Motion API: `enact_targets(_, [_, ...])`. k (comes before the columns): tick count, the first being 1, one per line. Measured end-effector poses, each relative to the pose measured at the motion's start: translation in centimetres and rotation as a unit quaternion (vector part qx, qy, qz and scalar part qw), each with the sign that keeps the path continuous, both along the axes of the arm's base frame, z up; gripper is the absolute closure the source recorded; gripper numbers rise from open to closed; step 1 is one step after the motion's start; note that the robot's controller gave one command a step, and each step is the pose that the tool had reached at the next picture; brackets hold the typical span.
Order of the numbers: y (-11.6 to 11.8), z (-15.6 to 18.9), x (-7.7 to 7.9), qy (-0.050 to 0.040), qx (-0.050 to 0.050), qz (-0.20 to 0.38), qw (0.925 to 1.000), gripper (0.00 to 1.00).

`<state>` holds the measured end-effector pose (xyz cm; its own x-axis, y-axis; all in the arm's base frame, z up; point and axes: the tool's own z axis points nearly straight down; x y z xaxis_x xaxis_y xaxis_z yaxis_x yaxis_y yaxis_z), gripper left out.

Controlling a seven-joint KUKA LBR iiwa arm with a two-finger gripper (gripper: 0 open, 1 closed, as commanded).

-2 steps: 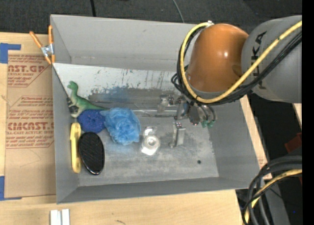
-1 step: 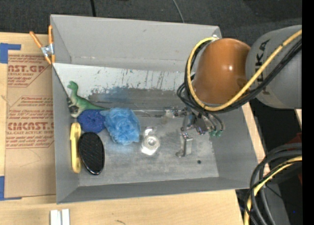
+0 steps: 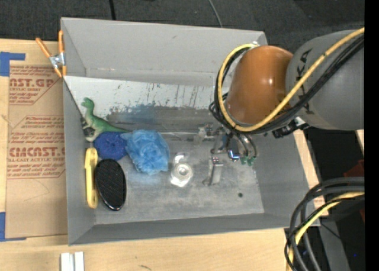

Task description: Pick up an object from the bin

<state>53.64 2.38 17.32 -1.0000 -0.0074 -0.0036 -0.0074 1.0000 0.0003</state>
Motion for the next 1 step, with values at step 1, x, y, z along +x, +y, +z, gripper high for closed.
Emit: enact_targets(1, [3.27, -2.62, 3.53, -0.0004, 0.001, 0.010, 0.9999, 0.00])
